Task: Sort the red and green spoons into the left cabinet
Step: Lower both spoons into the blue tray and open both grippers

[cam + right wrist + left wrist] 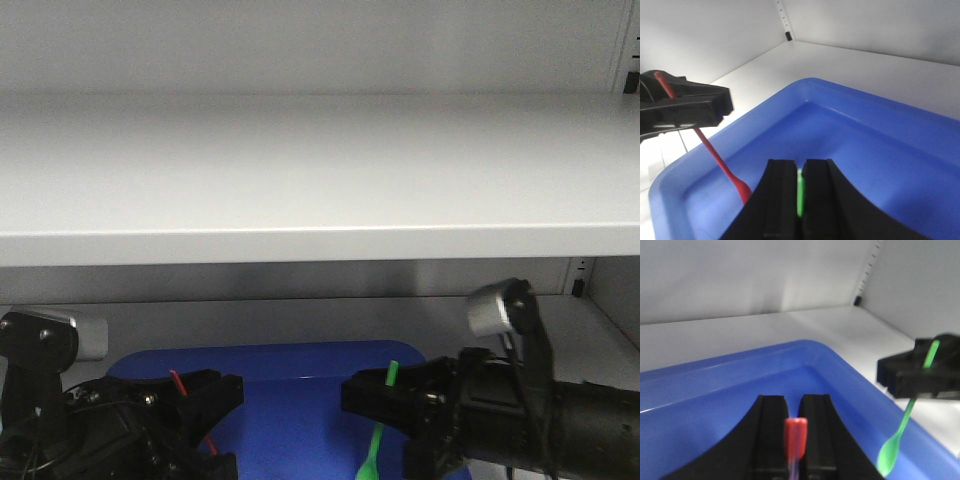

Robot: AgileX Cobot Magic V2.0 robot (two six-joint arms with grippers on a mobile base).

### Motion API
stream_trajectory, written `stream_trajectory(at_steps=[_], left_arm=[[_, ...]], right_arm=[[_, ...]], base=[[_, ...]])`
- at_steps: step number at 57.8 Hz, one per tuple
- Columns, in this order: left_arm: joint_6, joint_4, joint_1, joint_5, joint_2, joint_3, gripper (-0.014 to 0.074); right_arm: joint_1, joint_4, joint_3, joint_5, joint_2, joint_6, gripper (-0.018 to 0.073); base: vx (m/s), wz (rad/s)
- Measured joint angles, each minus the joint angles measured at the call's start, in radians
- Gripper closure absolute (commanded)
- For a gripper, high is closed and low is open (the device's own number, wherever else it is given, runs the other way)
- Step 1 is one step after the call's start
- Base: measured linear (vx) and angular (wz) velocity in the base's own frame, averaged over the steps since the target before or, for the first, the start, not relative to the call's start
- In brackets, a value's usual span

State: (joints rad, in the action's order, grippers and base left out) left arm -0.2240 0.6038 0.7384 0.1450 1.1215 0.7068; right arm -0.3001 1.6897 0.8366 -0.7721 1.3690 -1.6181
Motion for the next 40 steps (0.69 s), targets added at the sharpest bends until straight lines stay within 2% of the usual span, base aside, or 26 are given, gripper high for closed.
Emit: stream_trajectory(at_steps=[11,18,24,31,35,40], left_arm=[[0.146,0.003,0.0,0.079,0.04,0.0,0.0593],[0.203,0.006,0.0,0.103,0.059,0.001,0.0541],[0.21,0.006,0.0,0.107,0.072,0.002,0.0458],[0.212,-0.002,0.0,0.106,0.088,0.004,0.0307],[0.203,-0.038,0.0,0.106,0.092,0.005,0.0218],[0.152,-0.116,0.0,0.106,0.094,0.005,0.0123]], right_arm=[[-0.026,0.001,0.061,0.01,0.06,0.0,0.0552],[-0.026,0.001,0.062,0.024,0.075,0.0,0.0495],[-0.026,0.001,0.063,0.026,0.075,0.0,0.0389],[-0.028,0.001,0.065,0.028,0.075,0.0,0.0219],[-0.028,0.001,0.065,0.029,0.075,-0.014,0.0118],[-0.028,0.001,0.065,0.033,0.075,-0.065,0.0008]], base=[[0.0,0.0],[0.0,0.0],[0.0,0.0],[0.0,0.0],[0.0,0.0],[0.0,0.0]])
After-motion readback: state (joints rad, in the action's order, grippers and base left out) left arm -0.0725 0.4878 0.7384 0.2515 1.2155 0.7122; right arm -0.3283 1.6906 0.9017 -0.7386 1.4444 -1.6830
